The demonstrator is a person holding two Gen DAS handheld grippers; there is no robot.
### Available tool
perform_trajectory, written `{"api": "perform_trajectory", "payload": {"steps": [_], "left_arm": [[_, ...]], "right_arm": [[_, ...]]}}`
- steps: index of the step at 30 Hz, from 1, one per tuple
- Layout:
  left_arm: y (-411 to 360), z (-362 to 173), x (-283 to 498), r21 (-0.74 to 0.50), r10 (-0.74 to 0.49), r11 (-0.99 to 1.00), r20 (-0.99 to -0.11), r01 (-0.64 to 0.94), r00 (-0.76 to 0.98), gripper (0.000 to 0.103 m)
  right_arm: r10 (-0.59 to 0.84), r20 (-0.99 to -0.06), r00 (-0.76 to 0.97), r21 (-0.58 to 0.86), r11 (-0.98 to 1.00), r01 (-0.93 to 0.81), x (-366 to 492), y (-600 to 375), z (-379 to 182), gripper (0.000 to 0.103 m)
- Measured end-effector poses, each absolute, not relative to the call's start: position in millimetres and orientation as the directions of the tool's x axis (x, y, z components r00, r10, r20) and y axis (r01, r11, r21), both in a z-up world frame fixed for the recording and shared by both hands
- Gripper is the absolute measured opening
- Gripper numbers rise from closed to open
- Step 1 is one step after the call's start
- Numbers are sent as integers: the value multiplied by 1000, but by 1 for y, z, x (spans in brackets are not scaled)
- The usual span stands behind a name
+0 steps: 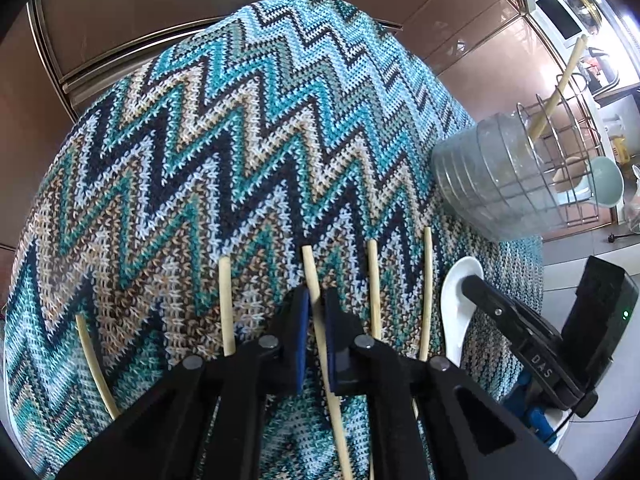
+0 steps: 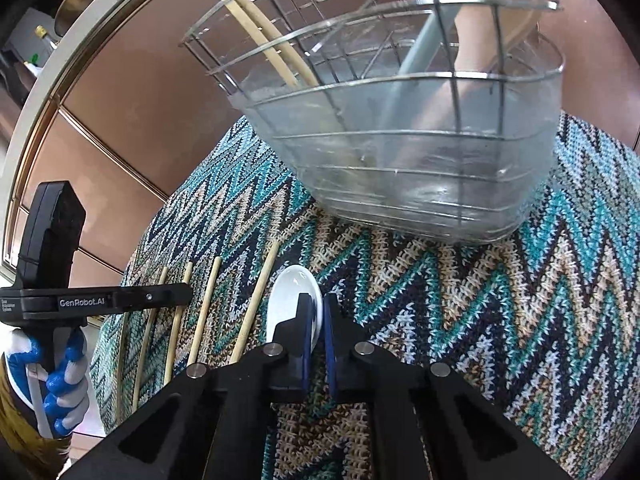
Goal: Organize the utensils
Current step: 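Grasp the white spoon with the right tool while the left tool grasps a chopstick, then lift the white spoon into the holder with the right tool while the left tool inserts the chopstick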
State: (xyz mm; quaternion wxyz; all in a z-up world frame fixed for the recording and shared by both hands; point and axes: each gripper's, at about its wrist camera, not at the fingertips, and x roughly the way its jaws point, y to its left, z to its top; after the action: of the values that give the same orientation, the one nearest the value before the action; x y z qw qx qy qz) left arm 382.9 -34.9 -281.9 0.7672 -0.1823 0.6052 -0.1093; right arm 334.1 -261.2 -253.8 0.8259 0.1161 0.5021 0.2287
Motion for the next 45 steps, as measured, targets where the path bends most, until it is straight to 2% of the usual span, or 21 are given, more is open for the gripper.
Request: {"api": "perform_trajectory", "payload": {"steps": [9, 19, 29, 45], "left_arm": [[-25, -276, 367, -452, -409, 890, -846, -55, 342, 5], [-6, -218, 317, -511, -443, 859, -711, 31, 546, 5], [-2, -161, 259, -481, -424, 869, -610, 112, 670, 5], [8, -76, 153, -387, -369, 899, -422, 203, 828, 5]], "right_arm": [[440, -753, 489, 344, 897, -276, 298, -263, -220, 6], [352, -688, 634, 247, 936, -252, 234, -265, -168, 6], [281, -610, 741, 212, 959, -189, 169, -263, -128, 6], [196, -415, 889, 179, 975, -131, 74, -252, -58, 6]]}}
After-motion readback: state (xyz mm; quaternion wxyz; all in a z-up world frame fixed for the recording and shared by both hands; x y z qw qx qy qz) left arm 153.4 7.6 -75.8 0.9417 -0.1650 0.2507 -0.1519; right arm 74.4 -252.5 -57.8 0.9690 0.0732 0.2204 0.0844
